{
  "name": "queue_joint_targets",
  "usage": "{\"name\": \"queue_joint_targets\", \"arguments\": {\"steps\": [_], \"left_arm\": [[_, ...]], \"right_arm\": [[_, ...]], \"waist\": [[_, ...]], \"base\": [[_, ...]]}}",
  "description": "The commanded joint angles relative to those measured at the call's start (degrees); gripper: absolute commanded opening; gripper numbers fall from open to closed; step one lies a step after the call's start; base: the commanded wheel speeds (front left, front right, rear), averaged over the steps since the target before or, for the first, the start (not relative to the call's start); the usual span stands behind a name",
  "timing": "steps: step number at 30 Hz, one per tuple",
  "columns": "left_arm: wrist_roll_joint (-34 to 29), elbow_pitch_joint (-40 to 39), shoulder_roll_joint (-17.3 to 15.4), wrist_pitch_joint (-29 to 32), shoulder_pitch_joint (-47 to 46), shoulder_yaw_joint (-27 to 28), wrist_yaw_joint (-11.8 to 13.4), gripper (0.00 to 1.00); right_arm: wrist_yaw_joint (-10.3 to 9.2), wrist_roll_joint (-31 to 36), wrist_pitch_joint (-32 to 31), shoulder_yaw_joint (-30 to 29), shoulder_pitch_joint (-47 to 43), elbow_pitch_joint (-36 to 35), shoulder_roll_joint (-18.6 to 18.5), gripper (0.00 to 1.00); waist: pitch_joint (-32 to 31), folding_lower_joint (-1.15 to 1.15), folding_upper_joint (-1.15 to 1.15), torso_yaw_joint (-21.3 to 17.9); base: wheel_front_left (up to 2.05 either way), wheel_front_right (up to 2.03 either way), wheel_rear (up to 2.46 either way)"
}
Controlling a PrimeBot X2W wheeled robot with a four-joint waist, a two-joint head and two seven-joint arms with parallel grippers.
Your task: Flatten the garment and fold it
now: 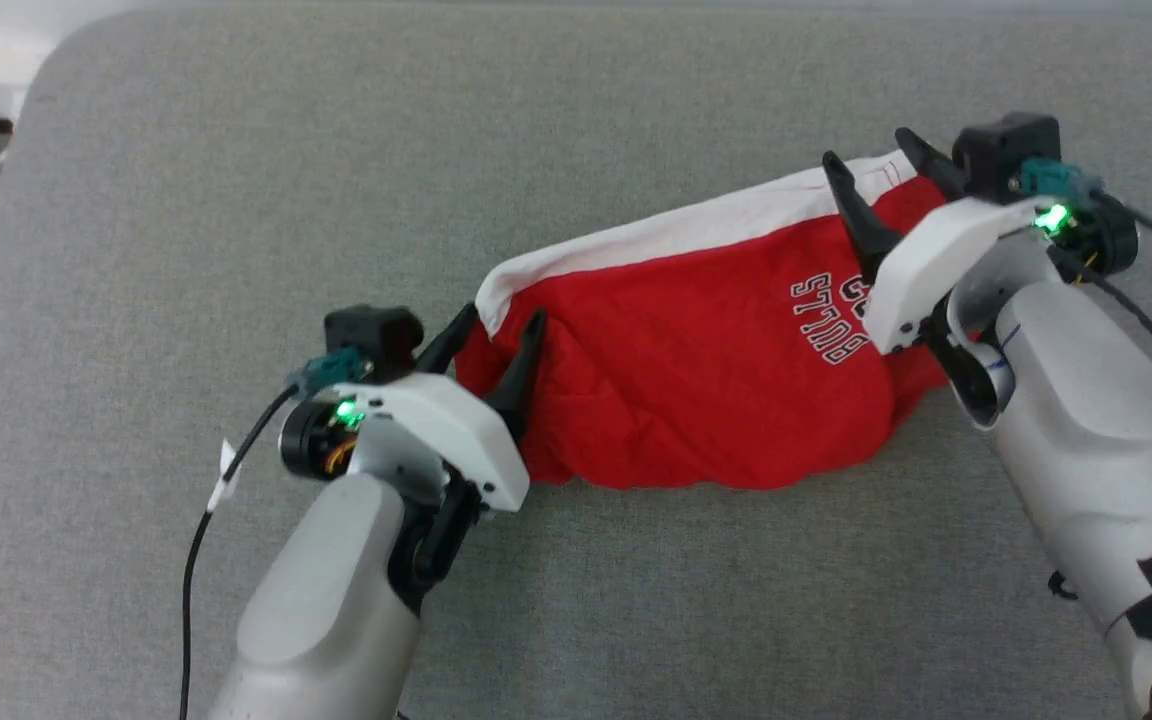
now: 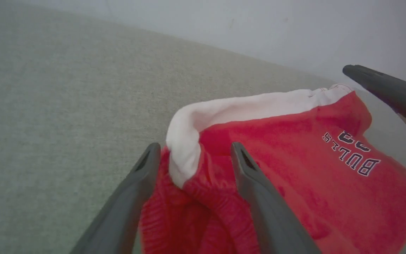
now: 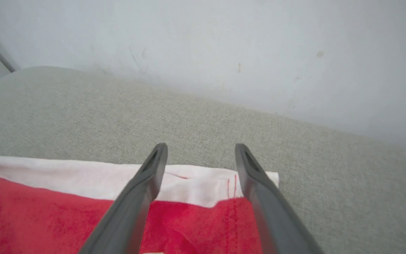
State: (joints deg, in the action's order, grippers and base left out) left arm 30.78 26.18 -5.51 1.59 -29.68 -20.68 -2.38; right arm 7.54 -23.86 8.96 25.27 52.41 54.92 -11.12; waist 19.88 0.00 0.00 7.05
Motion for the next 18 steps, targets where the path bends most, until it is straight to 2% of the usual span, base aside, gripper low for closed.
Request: {"name": "queue_joint_targets", "arguments": {"steps": [1, 5, 12, 16, 18], "left_arm": [[0.0, -0.68, -0.16, -1.8, 2.28, 0.64, 1.18, 1.0], [0.13, -3.32, -0.76, -5.54, 6.45, 2.53, 3.6, 1.0], [-1.44, -10.97, -1.88, -11.54, 14.43, 5.31, 9.38, 1.0], [-2.24, -15.05, -2.45, -10.56, 18.2, 4.97, 11.57, 1.0], [-2.29, -16.42, -3.29, -7.75, 19.02, 4.1, 11.61, 1.0]], "right_arm": [[-0.05, -0.87, 3.06, 0.3, -1.68, -0.04, 0.16, 1.0], [-0.05, -2.03, 5.6, 0.0, -5.23, -2.81, 0.07, 1.0], [-0.05, -3.71, 6.0, -1.73, -13.12, -9.81, -1.27, 1.0], [-0.05, -2.75, 6.02, -4.36, -17.57, -14.51, -2.47, 1.0], [-0.05, -1.87, 6.02, -5.68, -20.04, -17.17, -2.79, 1.0]], "waist": [[-3.64, 0.0, 0.0, -1.02], [-7.25, 0.0, 0.0, -1.96], [-11.77, 0.0, 0.0, -3.55], [-13.25, 0.0, 0.0, -3.77], [-13.71, 0.0, 0.0, -3.88]], "base": [[0.0, 0.0, 0.0], [0.0, 0.0, 0.0], [0.0, 0.0, 0.0], [0.0, 0.0, 0.0], [0.0, 0.0, 0.0]]}}
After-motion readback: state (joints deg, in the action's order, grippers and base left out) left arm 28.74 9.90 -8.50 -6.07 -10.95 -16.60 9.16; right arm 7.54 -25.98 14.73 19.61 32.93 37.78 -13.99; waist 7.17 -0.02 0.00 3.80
